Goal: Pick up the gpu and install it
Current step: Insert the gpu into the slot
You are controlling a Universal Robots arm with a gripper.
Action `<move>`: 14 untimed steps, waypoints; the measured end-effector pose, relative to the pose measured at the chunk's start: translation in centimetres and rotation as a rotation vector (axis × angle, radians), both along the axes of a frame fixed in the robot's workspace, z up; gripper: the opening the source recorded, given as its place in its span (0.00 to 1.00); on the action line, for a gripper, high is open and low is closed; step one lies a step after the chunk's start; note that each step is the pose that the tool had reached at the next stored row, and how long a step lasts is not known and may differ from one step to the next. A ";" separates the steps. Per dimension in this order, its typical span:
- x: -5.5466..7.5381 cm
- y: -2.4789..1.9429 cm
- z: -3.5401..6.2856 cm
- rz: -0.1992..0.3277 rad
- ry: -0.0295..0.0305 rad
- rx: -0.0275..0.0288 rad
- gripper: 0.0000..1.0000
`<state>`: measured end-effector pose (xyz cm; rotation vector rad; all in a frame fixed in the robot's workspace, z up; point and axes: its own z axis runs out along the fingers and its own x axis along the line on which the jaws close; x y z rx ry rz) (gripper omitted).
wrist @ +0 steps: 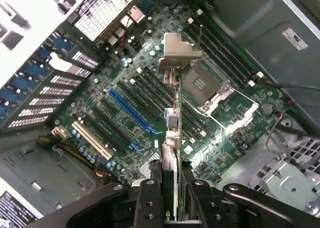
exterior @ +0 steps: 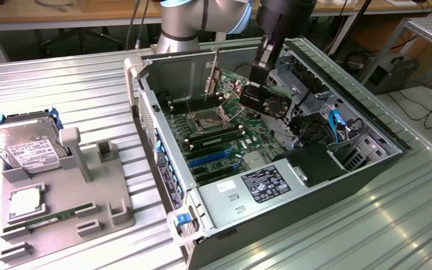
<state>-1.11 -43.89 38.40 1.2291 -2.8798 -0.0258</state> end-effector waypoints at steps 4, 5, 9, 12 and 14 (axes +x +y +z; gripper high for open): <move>0.0 0.00 -0.06 0.074 -0.0017 0.0000 0.26; 0.0 0.00 -0.09 0.093 -0.0022 0.0001 0.26; 0.0 0.00 -0.16 0.168 -0.0036 0.0001 0.26; 0.0 0.00 -0.24 0.232 -0.0043 0.0001 0.26; 0.0 0.00 -0.30 0.268 -0.0045 0.0001 0.26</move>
